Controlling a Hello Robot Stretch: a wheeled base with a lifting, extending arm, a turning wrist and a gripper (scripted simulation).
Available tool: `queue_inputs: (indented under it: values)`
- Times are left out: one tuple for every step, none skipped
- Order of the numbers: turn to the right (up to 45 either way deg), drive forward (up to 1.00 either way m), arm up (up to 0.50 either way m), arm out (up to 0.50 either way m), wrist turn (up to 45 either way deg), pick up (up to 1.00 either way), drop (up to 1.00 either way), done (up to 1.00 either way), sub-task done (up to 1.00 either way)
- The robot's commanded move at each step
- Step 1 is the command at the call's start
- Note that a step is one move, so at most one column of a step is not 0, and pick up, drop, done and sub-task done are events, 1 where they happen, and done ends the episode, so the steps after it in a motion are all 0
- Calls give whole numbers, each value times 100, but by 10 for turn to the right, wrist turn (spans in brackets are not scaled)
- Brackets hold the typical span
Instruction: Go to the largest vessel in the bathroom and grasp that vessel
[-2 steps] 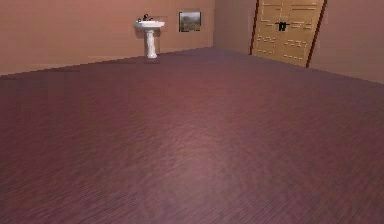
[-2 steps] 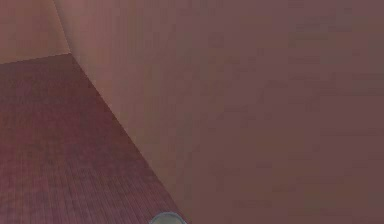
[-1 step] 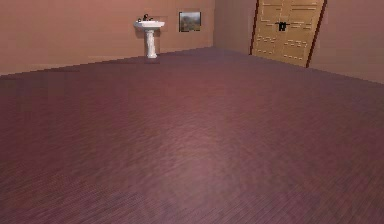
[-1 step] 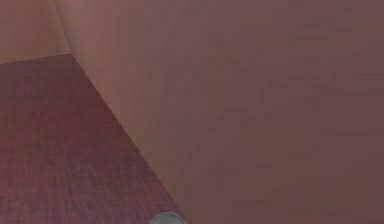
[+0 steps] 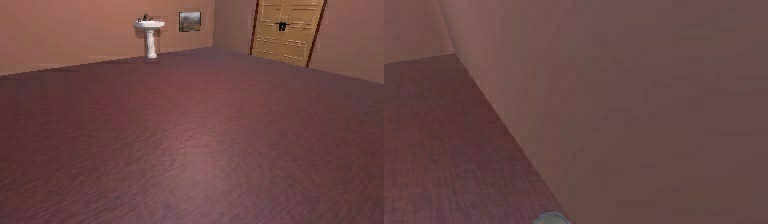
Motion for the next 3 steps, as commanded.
queue_inputs:
  values:
    - [0, 0, 0, 0, 0, 100, 0, 0, 0]
    - [0, 0, 10, 0, 0, 0, 0, 0, 0]
    - [0, 0, 0, 0, 0, 0, 0, 100, 0]
